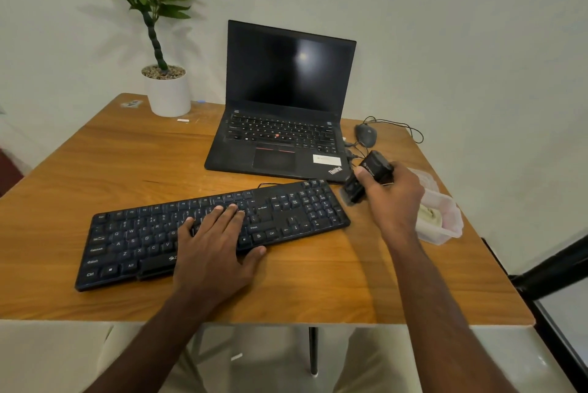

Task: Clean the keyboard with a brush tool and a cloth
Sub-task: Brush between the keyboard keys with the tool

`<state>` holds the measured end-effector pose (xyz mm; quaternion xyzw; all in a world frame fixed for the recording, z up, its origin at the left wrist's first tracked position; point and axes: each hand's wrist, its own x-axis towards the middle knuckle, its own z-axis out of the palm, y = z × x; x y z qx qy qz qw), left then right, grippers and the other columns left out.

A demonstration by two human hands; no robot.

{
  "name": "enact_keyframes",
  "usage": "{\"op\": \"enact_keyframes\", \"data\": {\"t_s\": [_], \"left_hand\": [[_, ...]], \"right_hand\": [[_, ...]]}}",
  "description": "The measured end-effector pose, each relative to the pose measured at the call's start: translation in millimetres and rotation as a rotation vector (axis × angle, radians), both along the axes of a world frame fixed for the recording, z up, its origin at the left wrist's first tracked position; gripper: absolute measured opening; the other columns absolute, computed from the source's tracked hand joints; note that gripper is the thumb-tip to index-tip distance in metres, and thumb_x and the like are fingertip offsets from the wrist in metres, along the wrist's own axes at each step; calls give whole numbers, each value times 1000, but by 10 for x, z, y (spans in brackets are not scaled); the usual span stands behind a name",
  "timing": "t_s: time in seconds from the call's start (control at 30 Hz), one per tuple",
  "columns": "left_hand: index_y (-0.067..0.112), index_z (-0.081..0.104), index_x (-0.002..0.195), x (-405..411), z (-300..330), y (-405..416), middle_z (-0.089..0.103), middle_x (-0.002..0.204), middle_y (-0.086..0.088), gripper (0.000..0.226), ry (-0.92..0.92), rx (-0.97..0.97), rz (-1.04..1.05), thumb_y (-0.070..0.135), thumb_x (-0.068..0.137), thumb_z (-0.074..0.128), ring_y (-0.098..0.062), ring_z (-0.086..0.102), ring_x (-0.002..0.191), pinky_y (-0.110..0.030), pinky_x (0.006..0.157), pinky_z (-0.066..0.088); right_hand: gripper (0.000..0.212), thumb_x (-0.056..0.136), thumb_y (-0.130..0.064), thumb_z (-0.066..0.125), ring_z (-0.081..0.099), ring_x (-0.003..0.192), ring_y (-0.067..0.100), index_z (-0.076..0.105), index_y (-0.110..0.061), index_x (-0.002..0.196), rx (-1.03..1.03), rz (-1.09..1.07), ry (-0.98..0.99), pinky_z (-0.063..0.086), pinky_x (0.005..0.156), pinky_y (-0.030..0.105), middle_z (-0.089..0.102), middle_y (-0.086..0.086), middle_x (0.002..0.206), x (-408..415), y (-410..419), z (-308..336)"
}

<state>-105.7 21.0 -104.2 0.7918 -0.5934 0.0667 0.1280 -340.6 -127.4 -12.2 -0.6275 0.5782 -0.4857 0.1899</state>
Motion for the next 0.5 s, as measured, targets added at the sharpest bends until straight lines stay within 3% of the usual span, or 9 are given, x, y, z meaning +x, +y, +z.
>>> {"op": "enact_keyframes", "data": {"t_s": [0.13, 0.23, 0.37, 0.5], "left_hand": [[19, 55, 141, -13, 36, 25, 51, 149, -1, 80, 51, -24, -9, 74, 90, 26, -20, 46, 138, -57, 112, 30], [20, 53, 142, -12, 36, 30, 49, 151, 0, 75, 74, -29, -13, 69, 93, 24, -19, 44, 139, -56, 113, 29], [22, 50, 144, -6, 31, 32, 47, 152, 2, 72, 74, -17, -6, 68, 94, 25, -17, 43, 140, -55, 114, 28], [21, 51, 143, -6, 38, 30, 47, 153, 1, 72, 73, -21, -7, 68, 94, 26, -17, 42, 141, -56, 114, 29]], "right_hand": [[29, 81, -40, 79, 60, 80, 0, 71, -20, 100, -21, 121, 17, 44, 69, 15, 67, -13, 87, 382, 30, -27], [25, 81, -43, 78, 58, 78, -6, 68, -25, 96, -34, 199, 112, 40, 65, 6, 64, -19, 83, 626, 43, -49], [32, 82, -43, 78, 64, 82, 5, 70, -17, 99, -104, 255, 238, 51, 68, 18, 70, -8, 88, 772, -44, -131], [32, 84, -42, 76, 60, 80, 8, 68, -14, 97, -151, 286, 388, 49, 67, 22, 68, -4, 87, 777, -98, -200]]}}
